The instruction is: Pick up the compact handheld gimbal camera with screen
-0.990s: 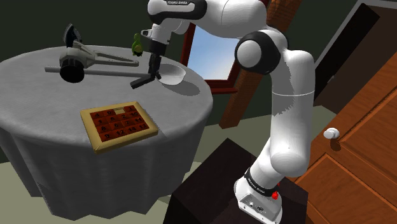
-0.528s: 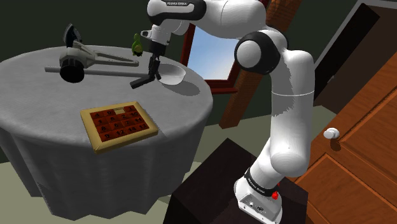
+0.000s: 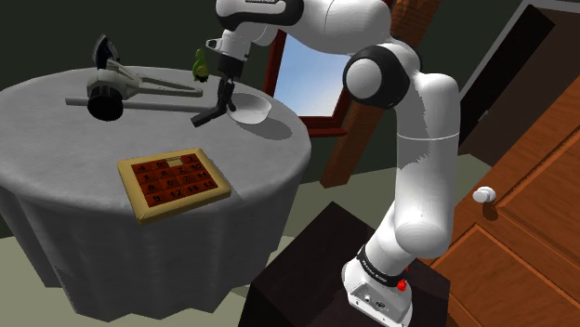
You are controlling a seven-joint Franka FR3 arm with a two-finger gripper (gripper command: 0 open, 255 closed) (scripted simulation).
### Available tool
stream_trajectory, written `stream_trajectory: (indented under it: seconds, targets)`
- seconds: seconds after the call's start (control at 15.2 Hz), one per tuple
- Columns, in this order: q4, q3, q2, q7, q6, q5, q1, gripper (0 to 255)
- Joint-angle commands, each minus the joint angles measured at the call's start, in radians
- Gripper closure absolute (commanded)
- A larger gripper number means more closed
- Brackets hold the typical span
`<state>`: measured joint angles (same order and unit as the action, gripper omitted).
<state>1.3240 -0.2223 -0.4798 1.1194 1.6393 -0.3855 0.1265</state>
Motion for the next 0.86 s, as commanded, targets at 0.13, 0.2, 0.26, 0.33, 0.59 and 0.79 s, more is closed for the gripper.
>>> stream_trajectory:
  seconds: [0.13,0.2,0.26,0.33,0.59,0.79]
  targets:
    - [-0.055,0.0,-0.001,-0.015,-0.052,0.001,-0.005,255]
    - [-0.07,0.0,-0.002,-0.018,-0.065,0.002,-0.007,255]
    - [-0.085,0.0,-0.003,-0.022,-0.078,0.002,-0.009,255]
    - [-0.1,0.0,-0.005,-0.026,-0.092,0.001,-0.01,255]
    - [-0.169,0.001,-0.015,-0.042,-0.148,0.0,-0.019,255]
    - [-0.191,0.001,-0.019,-0.047,-0.165,-0.001,-0.021,255]
